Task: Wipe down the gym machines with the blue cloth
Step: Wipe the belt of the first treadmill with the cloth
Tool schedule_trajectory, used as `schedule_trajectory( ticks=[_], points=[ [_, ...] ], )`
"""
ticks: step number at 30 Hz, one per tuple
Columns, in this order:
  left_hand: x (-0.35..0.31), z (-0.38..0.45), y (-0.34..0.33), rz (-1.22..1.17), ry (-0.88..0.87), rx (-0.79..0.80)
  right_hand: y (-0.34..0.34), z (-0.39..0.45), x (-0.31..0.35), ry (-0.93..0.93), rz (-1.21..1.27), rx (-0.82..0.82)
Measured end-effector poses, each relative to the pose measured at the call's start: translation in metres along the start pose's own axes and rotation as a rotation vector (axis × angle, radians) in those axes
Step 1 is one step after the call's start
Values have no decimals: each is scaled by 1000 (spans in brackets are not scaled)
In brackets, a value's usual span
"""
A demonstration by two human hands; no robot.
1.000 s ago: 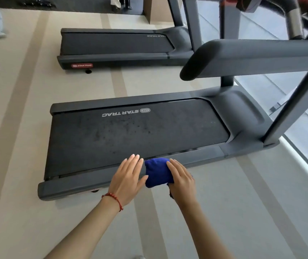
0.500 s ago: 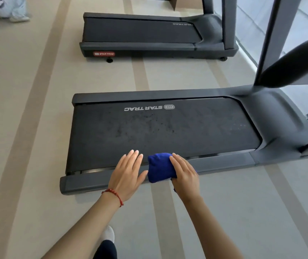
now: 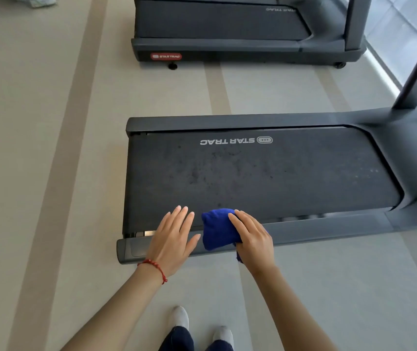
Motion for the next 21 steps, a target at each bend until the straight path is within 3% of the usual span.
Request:
schedule_trajectory(
  ticks=[21],
  points=[
    [109, 94, -63, 0, 154, 54, -159, 101, -21, 211, 6, 47]
  ],
)
Point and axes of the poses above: each hand's wrist, its own z-axis towards the middle knuckle, its own y-axis out of the back of the hand, x = y × z, the point moved 1 cm from there along z, towards the middle knuckle, and after that the axes turned 6 degrees about -z, right-handed, at the moved point
